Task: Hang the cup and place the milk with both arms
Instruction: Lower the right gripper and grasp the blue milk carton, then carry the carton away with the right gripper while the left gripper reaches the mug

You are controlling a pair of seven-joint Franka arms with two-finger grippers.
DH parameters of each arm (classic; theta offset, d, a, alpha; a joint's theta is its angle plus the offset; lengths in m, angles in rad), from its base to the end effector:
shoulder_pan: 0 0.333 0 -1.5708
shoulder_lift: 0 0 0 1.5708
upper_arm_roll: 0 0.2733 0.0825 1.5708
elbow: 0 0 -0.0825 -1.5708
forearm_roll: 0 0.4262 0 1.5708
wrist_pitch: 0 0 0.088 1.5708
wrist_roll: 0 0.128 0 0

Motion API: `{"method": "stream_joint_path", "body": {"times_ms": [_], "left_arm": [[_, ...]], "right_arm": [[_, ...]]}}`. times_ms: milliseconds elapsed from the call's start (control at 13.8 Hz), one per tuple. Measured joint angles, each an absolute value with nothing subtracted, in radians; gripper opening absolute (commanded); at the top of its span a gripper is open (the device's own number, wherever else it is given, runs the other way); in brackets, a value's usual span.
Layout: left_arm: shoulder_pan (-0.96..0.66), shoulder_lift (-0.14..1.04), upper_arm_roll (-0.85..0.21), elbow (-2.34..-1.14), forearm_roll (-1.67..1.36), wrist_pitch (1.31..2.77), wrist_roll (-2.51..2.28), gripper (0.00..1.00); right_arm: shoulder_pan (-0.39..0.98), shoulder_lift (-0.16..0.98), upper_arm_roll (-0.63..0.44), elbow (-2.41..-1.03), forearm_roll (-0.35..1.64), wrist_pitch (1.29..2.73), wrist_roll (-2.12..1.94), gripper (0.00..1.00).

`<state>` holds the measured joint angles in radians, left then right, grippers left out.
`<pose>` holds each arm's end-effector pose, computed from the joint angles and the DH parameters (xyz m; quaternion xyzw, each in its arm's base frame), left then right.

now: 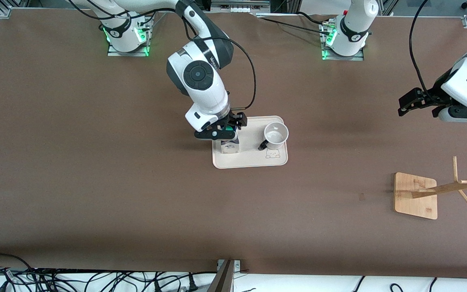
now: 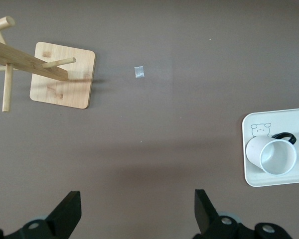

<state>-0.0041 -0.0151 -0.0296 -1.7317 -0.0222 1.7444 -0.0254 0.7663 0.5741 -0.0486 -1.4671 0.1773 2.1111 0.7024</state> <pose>0.6031 -0.0229 0.5017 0.9998 -0.0024 0.0136 0.0111 0.5412 0.4932 0.2775 -0.9968 0.0309 0.0152 0.0720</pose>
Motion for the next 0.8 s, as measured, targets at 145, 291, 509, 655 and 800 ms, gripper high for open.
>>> {"method": "stream_joint_path", "body": {"times_ms": [145,291,509,655,800], "left_arm": [[-0.004,-0.015,-0.03,-1.732,-0.022,1.744,-0.025,1.0],[-0.004,-0.015,-0.03,-1.732,-0.022,1.744,-0.025,1.0],[-0.004,-0.012,-0.03,-1.732,-0.022,1.744,-0.025,1.0],[-0.004,-0.01,-0.03,-1.731,-0.022,1.744,-0.025,1.0],[-0.004,-0.007,-0.03,-1.731,-0.026,1.744,-0.025,1.0]], "right_arm": [[0.776,0.58,-0.049,-1.467,0.177,2.116,0.703,1.0],[0.783,0.587,-0.049,-1.467,0.177,2.122,0.704,1.0],[0.784,0.594,-0.051,-1.467,0.177,2.128,0.704,0.83],[0.784,0.594,-0.052,-1.467,0.177,2.129,0.704,0.58],[0.784,0.594,-0.052,-1.467,0.177,2.129,0.704,0.46]]}}
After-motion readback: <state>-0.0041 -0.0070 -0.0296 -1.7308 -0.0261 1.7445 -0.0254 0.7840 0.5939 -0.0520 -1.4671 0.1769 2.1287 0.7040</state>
